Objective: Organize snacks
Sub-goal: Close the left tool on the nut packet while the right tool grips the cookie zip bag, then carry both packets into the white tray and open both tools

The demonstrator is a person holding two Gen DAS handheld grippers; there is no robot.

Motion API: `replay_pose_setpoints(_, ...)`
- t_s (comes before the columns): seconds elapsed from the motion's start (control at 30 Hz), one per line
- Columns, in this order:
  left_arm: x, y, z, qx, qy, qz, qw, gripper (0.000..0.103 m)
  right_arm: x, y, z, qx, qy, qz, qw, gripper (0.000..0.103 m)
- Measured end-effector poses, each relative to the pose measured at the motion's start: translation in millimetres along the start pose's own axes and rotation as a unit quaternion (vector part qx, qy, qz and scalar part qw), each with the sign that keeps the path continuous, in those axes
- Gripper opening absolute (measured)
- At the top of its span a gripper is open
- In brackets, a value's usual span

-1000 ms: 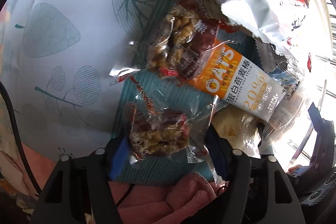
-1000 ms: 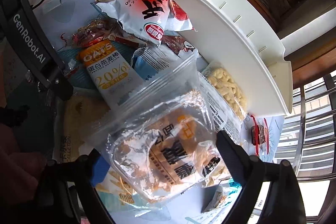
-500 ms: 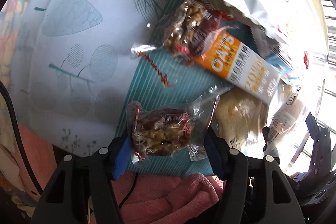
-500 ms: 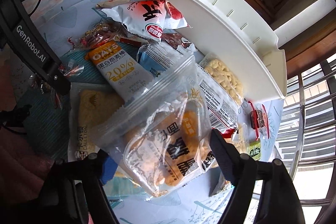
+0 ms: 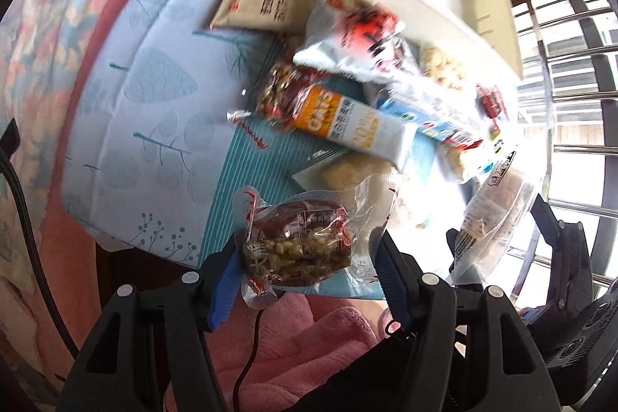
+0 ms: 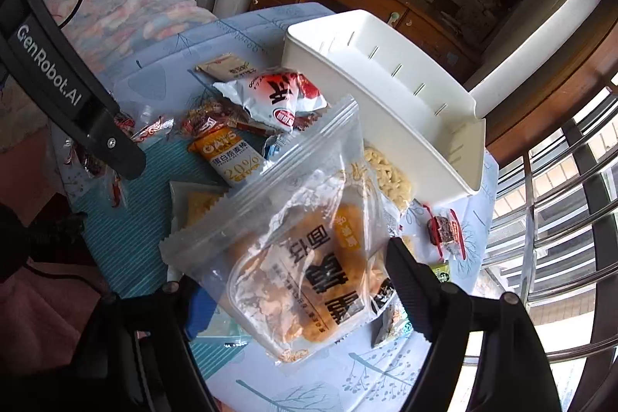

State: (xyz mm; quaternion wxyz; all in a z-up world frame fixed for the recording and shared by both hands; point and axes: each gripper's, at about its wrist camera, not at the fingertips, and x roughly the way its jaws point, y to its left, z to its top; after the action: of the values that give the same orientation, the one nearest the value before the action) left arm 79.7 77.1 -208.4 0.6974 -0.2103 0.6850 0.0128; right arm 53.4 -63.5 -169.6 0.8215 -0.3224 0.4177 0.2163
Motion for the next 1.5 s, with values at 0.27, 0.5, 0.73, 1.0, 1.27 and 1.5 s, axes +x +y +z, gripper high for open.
replay_pose_setpoints(0.27,-90,-28,18,0.039,-0.066,-0.010,0.9970,0.062,-40,-19,16,0.019,-0.064,-0.021,0.998,0.080)
replay_pose_setpoints(0.5,-133,-54,46,0.073,-0.108,-0.013,0.9914,0.062,-58,-42,43,0.031,-0.110,-0.039,0.993,0.080)
replay_pose_setpoints(0.73,-160,-74,89,0.095,-0.138,-0.013,0.9858,0.062,-57,-71,74,0.054,-0.132,-0.051,0.988,0.081)
replay_pose_setpoints(1.0,-170,-88,144,0.121,-0.163,-0.035,0.9786,0.063,-31,-107,105,0.090,-0.135,-0.059,0.985,0.081)
replay_pose_setpoints(1.27,-146,-95,197,0.140,-0.177,-0.077,0.9711,0.063,6,-147,127,0.148,-0.125,-0.065,0.979,0.082)
replay_pose_setpoints(1.5,-122,-103,230,0.167,-0.197,-0.086,0.9622,0.064,48,-181,137,0.219,-0.101,-0.046,0.969,0.083)
